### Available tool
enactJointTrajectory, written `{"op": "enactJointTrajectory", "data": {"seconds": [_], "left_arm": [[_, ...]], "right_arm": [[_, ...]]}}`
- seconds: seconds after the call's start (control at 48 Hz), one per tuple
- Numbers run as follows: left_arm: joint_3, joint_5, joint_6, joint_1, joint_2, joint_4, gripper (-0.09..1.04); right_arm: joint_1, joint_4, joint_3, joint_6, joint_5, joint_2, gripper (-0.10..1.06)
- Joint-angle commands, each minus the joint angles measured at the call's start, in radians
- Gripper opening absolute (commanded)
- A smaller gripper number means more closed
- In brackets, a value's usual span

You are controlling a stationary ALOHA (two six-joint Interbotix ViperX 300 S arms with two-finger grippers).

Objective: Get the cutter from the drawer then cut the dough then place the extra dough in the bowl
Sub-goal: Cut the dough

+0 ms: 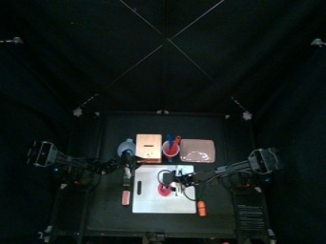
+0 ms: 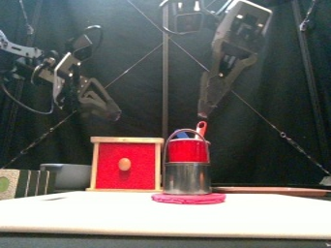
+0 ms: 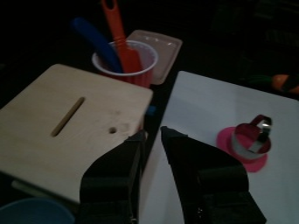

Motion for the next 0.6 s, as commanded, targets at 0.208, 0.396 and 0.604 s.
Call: {"op": "enactJointTrajectory", "data": {"seconds": [0.208,0.396,0.604], "left_arm": [[-0.074,-0.098,-0.034,-0.135,0.067,0.261,0.66],[-0.100,-0.233,-0.137,-0.149,0.192,0.259,0.72],[-0.175,-0.344,-0.259,-0.172,0.405,0.261,0.89]], "right_arm": [[-0.018,-0.055,0.330,0.032,-0.657,-0.224,0.93],[-0.092,-0.060,0.489,0.012,-0.974,-0.213,0.93],[-0.137,0.005,0.572,-0.132,-1.278,-0.101,0.93]]}}
